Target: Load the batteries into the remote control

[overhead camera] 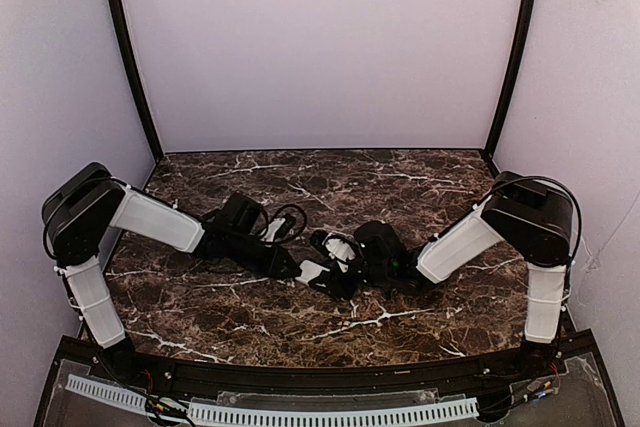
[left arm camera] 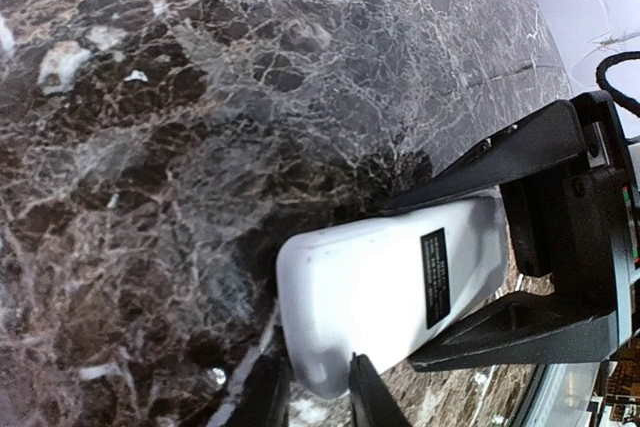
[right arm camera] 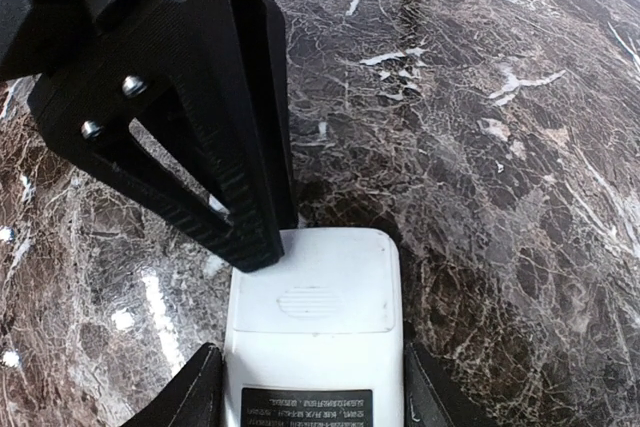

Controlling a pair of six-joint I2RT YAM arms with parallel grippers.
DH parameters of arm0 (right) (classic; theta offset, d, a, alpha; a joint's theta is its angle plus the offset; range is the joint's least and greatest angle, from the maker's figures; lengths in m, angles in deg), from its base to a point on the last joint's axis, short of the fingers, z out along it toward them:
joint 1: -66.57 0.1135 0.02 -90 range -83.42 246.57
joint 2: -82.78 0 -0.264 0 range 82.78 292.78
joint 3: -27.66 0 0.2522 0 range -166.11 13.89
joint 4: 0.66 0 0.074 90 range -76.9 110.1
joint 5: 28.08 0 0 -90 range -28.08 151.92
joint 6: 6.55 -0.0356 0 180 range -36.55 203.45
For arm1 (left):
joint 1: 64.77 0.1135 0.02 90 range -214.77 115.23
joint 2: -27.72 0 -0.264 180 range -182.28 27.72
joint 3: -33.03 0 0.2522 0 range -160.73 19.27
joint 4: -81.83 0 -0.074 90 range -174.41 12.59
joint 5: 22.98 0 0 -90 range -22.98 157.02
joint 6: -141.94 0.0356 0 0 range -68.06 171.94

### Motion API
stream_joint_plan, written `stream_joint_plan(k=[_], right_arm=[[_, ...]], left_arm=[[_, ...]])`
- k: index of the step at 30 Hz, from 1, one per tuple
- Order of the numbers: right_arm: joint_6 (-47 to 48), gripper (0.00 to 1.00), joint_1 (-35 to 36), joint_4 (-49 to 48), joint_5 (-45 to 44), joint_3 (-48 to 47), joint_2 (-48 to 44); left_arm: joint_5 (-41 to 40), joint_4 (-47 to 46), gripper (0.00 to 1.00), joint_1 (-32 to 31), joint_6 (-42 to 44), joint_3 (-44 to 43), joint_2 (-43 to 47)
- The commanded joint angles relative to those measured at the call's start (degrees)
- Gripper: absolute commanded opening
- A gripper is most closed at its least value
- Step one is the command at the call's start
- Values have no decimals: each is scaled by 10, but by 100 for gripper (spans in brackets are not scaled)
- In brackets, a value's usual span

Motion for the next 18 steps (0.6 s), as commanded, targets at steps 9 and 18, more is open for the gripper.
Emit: stream_joint_plan(k=[9,18], right_arm=[[12,13,0,88,-28,5,33],[13,49,-2,97,-6,28,-14]], left_arm=[[32,22,3,-39,17,-8,-43],[-1,19,51,9,22,-7,16]])
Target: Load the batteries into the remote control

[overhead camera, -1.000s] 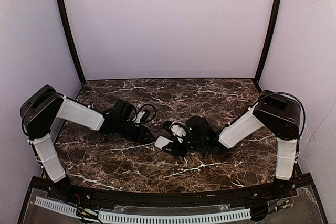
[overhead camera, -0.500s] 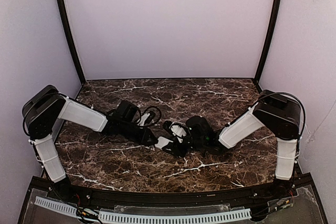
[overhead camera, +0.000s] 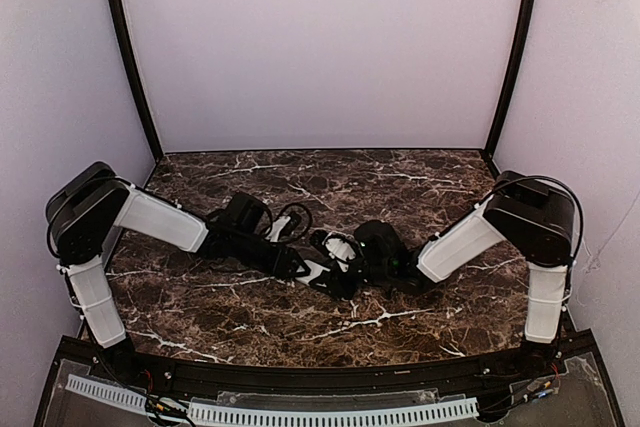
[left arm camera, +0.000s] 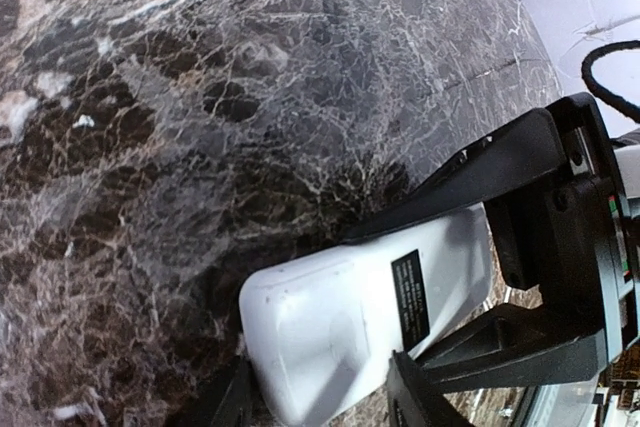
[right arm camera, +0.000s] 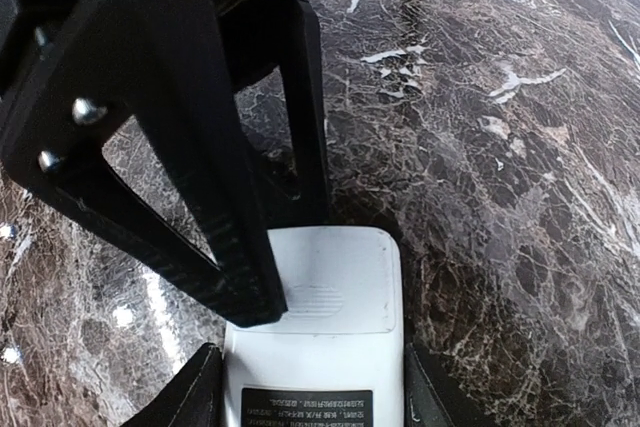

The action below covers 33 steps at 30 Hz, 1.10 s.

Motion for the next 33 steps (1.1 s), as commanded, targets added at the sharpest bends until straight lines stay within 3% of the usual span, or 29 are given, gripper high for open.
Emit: stream_joint_plan(k=[1,2,5,6,8,9,15,21,25,33], right_arm=[[20,52,-2,85,-5,36,-19],[26,56,-4,85,2,41,-29],[31,75,-6,84,14,55,-69],[31,81,-8,83,18,59,-83],[31,97,-12,78,27,68,-114],[29,98,-16,76,31,71,-129],[4,99,-55,62,39,110,-243],[-30,99,-80,80,-32,138,-346],[-60,99,-109,90,-16,154,-394],[-75,99,-142,80,12,197,-457]], left_arm=[[-20,39,57,27,19,8,40],[-26,42,59,29,27,5,55],[-75,71,79,35,68,-15,82],[-90,78,92,36,86,-25,91],[-103,99,98,39,121,-42,96],[-104,110,98,40,133,-48,95],[-68,203,98,40,334,-102,90],[16,316,96,31,617,-163,53],[-3,366,95,10,704,-206,18],[-25,435,92,-35,775,-296,-62]])
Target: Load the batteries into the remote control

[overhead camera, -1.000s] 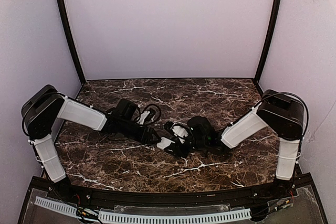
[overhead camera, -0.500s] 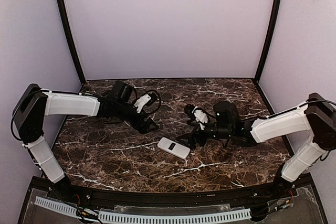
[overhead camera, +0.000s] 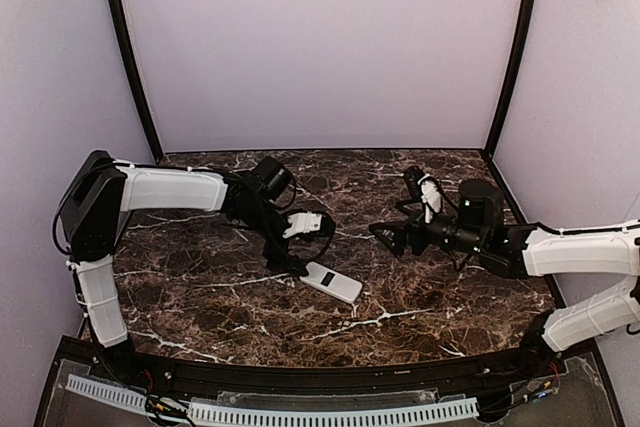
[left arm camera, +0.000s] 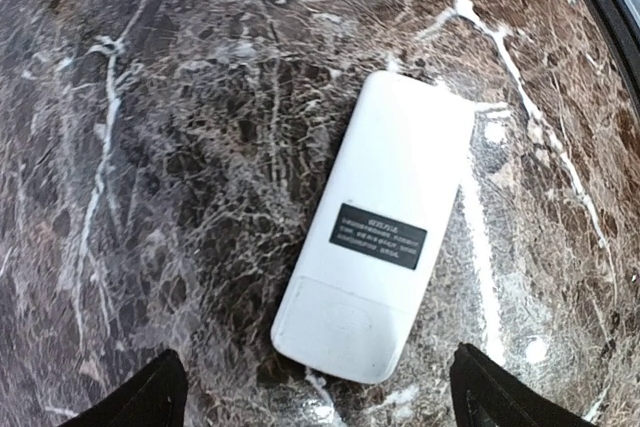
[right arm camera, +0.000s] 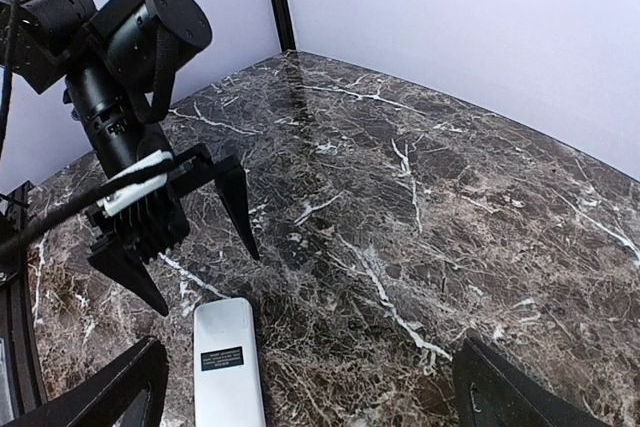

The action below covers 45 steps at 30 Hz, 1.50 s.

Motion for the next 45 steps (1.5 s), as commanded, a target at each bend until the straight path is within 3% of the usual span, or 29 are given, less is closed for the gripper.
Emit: stream_joint_plan(k=[1,14,23,29,35,39,45], right_arm=[[-20,98,-15,-3,21,23,-24],[-46,99,-46,-10,48,46,-54],[-63,98,-79,-17,113,36,-46],[-64,96,-89,-21,134,35,-60],[-56,97,-99,-9,147,20,-79],[-32,97,-102,9,158,-5,-93],[6,98,-102,-5,250,-42,-103]], left_arm=[[-14,76,92,-24,82,-57,-43],[-51,165,85,-67,121,-168,-146],[-48,183,72,-96,124,-183,-163],[-44,209,48,-100,118,-216,-183],[-6,201,38,-98,89,-247,-152],[79,153,37,-84,56,-237,-82],[188,-89,37,-45,-66,-114,56]])
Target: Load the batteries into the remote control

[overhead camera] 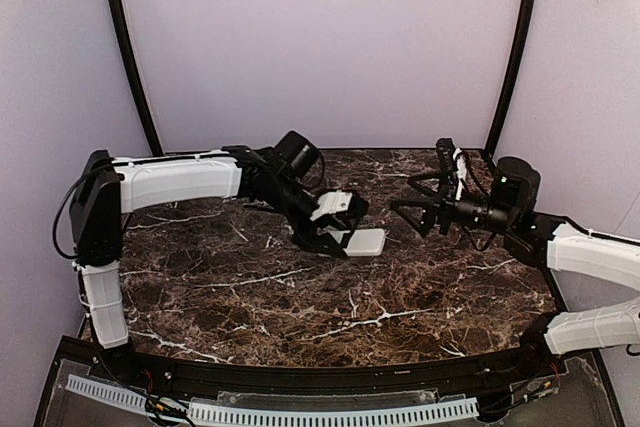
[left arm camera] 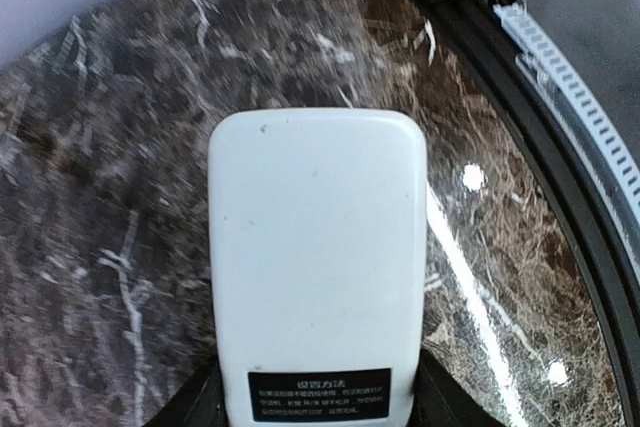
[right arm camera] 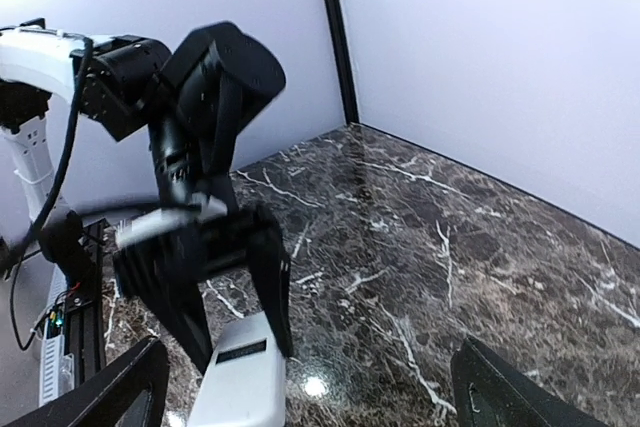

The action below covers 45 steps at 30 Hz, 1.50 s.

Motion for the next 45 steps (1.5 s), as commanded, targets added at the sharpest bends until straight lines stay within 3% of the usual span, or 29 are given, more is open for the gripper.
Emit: stream_joint_plan(k=[1,6,16,25,31,37,42,45], right_arm=[[31,98,-4,-33,95,-36,-8],[-17,97,3,-130,192,-53,33],[36,99,66,-111,204,-131,99],[43,98,75,-125,179,-162,137],[47,92,88,-122,185,-189,149],[64,79,98,-94,162,-200,144],[66,50,100,-89,139,-197,143],[64,38,99,-77,132,-200,144]], left_arm=[[105,-215,37,28,-101,73,133],[156,-353,38,49,-194,124,180],[239,-551,37,62,-352,187,191],[274,-612,37,62,-408,203,175],[268,-609,36,62,-410,206,169],[254,-589,36,62,-399,207,165],[242,-581,37,62,-388,207,166],[226,-566,51,62,-382,209,169]])
